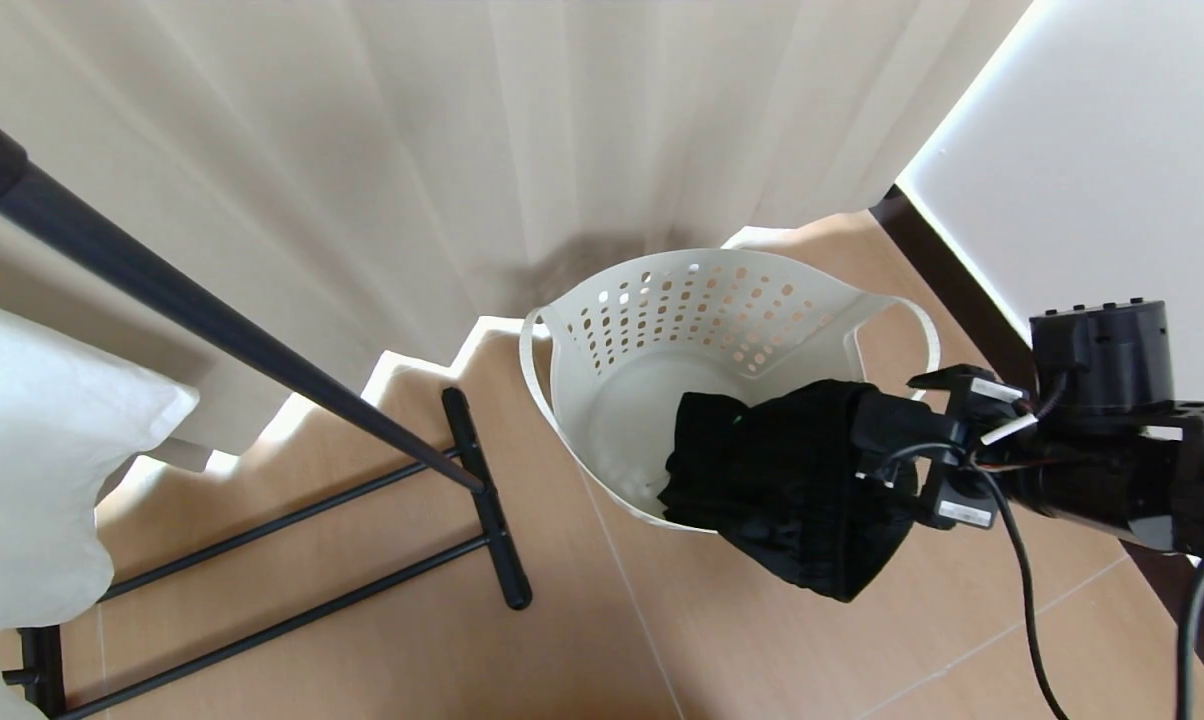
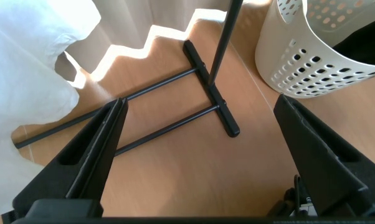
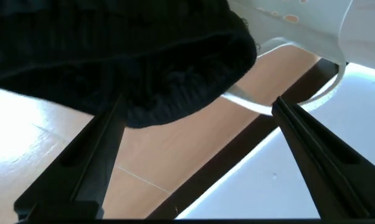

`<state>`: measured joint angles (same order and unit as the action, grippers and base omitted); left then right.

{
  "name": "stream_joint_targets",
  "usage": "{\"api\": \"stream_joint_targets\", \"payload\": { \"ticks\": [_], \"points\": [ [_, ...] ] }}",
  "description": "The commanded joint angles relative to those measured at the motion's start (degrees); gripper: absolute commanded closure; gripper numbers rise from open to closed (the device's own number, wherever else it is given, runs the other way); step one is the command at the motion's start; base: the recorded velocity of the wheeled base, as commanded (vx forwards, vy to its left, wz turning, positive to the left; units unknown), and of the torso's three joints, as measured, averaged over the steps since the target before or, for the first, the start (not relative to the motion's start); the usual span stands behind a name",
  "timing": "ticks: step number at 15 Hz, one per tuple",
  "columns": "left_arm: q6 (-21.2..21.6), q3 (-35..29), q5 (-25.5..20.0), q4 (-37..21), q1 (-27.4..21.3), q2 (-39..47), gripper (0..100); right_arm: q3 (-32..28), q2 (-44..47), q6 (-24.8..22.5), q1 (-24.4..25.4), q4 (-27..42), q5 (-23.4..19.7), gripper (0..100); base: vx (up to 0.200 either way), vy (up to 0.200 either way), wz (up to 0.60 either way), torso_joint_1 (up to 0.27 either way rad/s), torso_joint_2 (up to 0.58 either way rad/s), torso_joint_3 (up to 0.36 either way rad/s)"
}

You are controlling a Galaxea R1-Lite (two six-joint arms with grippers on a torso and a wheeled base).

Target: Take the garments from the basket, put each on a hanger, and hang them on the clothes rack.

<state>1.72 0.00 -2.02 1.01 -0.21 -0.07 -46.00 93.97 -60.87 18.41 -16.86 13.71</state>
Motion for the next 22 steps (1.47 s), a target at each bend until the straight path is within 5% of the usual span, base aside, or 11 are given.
{"api": "stream_joint_targets", "payload": {
  "ticks": [1, 6, 13, 14, 19, 22],
  "points": [
    [-0.05, 0.00, 0.00, 0.04, 0.03, 0.07, 0, -2.34, 6.49, -0.48, -2.15, -3.09, 0.26, 0, 0.000, 0.000, 0.00, 0.000, 0.00, 0.000],
    [0.04, 0.00, 0.00, 0.04, -0.06, 0.07, 0, -3.31, 14.49, -2.85, -3.64, -18.56, 0.17, 0, 0.000, 0.000, 0.00, 0.000, 0.00, 0.000],
    [-0.05, 0.00, 0.00, 0.04, -0.06, 0.07, 0, -4.72, 20.38, -2.41, -3.73, -29.46, 0.00, 0, 0.000, 0.000, 0.00, 0.000, 0.00, 0.000],
    [0.04, 0.00, 0.00, 0.04, -0.06, 0.07, 0, -4.81, 20.82, -2.33, -3.64, -29.99, -0.09, 100, 0.000, 0.000, 0.00, 0.000, 0.00, 0.000],
    [-0.05, 0.00, 0.00, 0.04, 0.03, 0.07, 0, -3.22, 17.48, 2.16, -4.17, -29.99, -0.71, 100, 0.000, 0.000, 0.00, 0.000, 0.00, 0.000],
    [0.04, 0.00, 0.00, 0.04, 0.03, 0.07, 0, 3.98, 2.63, 12.18, -3.99, -29.11, -3.17, 100, 0.000, 0.000, 0.00, 0.000, 0.00, 0.000]
  ]
}}
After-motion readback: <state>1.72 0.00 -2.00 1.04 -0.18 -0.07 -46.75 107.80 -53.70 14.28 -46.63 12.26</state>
